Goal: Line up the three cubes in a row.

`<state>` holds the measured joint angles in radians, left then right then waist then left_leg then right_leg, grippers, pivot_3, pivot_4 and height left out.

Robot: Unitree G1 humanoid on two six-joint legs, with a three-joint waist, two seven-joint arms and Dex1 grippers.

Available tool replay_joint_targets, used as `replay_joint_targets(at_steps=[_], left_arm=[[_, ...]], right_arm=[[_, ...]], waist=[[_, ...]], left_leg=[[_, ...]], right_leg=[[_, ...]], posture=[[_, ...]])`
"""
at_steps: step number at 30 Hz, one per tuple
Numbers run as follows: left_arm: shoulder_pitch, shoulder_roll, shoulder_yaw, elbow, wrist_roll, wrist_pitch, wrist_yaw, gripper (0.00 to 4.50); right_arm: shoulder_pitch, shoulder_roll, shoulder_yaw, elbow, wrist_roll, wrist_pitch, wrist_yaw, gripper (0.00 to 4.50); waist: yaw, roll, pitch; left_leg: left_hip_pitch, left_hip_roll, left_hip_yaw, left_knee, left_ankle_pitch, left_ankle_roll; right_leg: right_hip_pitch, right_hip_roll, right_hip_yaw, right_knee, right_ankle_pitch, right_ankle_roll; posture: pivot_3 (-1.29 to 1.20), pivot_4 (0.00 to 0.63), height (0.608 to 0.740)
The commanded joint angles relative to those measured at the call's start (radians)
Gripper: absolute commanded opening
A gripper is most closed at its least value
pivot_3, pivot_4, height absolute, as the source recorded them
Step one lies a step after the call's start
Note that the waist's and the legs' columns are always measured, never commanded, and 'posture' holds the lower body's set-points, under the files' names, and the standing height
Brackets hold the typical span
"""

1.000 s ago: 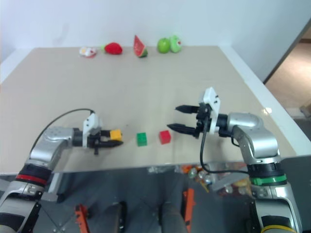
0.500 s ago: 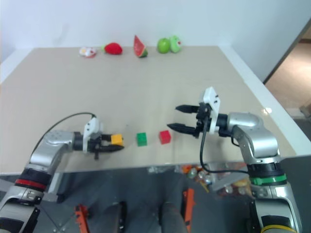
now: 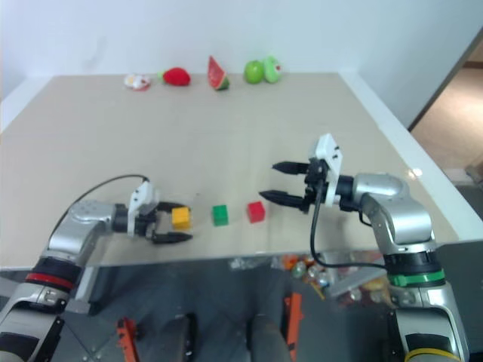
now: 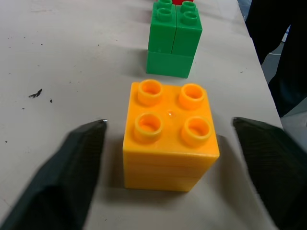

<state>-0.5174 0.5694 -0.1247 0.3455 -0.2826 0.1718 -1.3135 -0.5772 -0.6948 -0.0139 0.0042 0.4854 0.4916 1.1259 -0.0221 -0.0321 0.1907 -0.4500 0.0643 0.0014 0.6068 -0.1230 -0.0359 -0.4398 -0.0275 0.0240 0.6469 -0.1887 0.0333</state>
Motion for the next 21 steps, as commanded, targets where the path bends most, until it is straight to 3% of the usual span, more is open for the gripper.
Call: replay_joint_targets(at_steps=[1,7,12,16,21], left_arm=[[-0.003,0.045,0.029,-0.042,-0.010,0.040,-0.002,4.45],[0.076,0.179,0.101,-0.053,-0.035,0.094,-0.021,4.45],[0.186,0.289,0.248,-0.162,-0.137,0.244,0.013,4.45],[0.208,0.285,0.354,-0.219,-0.212,0.350,0.104,4.45],[0.276,0.226,0.471,-0.299,-0.312,0.447,0.225,4.45]], right_arm=[[-0.024,-0.014,-0.029,-0.013,0.005,-0.011,0.000,4.21],[-0.023,-0.035,-0.037,-0.001,0.003,-0.016,0.015,4.21],[-0.030,-0.079,-0.062,0.055,-0.018,-0.051,0.016,4.21],[-0.006,-0.094,-0.074,0.091,-0.032,-0.067,0.006,4.21],[0.141,-0.069,-0.063,0.119,-0.072,-0.095,-0.036,4.21]], waist=[[0.000,0.000,0.000],[-0.005,0.000,0.000],[-0.003,0.000,0.000],[0.001,0.000,0.000],[0.001,-0.003,-0.002]], left_leg=[[0.000,0.000,0.000,0.000,0.000,0.000],[0.000,0.000,0.000,-0.002,0.000,0.000],[0.001,0.001,0.000,-0.005,-0.001,0.000],[0.001,0.001,0.001,-0.005,-0.001,0.000],[0.001,0.001,0.001,-0.005,-0.001,0.000]], right_leg=[[0.000,0.000,0.000,0.000,0.000,0.000],[-0.002,0.001,0.000,0.000,-0.002,-0.002],[-0.002,0.001,0.000,0.000,-0.004,-0.003],[-0.002,-0.001,-0.001,-0.001,-0.004,-0.002],[0.000,-0.005,-0.004,-0.001,-0.004,-0.002]], posture=[[0.00,0.150,0.740],[0.00,0.150,0.740],[0.00,0.150,0.740],[0.00,0.150,0.740],[0.00,0.150,0.740]])
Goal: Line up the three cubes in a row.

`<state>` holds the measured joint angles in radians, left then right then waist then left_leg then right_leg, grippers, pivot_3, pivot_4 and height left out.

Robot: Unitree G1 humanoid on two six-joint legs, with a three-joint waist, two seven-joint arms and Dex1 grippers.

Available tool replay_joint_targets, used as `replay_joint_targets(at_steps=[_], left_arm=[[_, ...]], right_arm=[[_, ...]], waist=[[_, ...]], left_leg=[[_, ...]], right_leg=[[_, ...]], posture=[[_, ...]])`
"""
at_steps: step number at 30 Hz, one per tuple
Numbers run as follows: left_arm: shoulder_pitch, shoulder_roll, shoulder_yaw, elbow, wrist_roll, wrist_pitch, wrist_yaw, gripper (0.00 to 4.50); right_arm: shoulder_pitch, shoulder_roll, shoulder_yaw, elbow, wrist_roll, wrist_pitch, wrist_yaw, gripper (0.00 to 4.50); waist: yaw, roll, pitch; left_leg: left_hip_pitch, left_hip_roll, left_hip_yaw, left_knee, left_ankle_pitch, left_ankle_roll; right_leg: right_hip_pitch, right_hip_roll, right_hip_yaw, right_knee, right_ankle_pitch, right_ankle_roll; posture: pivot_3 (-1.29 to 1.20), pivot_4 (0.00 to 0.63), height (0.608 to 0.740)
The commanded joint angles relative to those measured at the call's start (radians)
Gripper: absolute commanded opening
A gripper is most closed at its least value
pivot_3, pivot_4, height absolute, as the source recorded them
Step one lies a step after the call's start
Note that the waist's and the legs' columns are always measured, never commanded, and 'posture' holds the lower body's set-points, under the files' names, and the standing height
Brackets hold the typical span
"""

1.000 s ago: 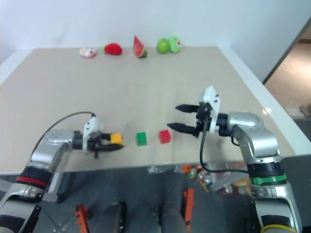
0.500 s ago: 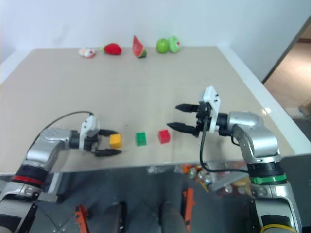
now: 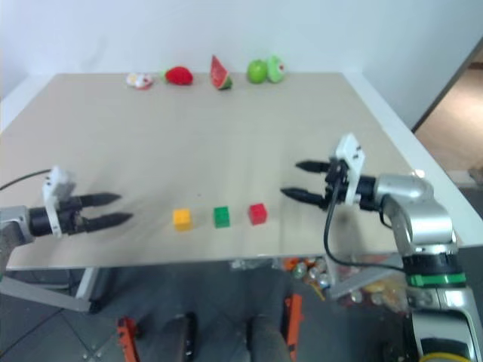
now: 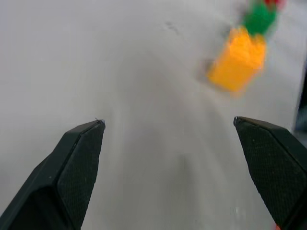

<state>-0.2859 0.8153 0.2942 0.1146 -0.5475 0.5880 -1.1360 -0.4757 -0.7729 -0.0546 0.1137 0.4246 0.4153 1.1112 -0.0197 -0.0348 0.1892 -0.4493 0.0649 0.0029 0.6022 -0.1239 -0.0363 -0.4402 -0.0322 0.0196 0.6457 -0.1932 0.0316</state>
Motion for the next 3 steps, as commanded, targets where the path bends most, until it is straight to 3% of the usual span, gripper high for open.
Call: replay_joint_targets(at_steps=[1,3], left_arm=[[0.068,-0.024,0.053,-0.087,-0.048,0.031,0.052,4.45],[0.106,-0.030,0.049,-0.116,-0.045,0.026,0.058,4.45]], right_arm=[[0.051,0.015,-0.026,0.009,-0.009,-0.017,-0.028,4.21],[0.062,0.027,-0.033,0.009,-0.004,-0.013,-0.039,4.21]], waist=[[-0.002,0.000,0.000],[-0.008,0.001,0.001]], left_leg=[[0.000,0.000,0.001,0.000,0.000,0.000],[0.000,0.000,0.005,0.000,0.000,0.000]], right_leg=[[0.000,-0.001,0.000,0.000,0.000,0.000],[-0.002,-0.002,0.002,0.000,0.000,0.001]], posture=[[0.00,0.150,0.740],[0.00,0.150,0.740]])
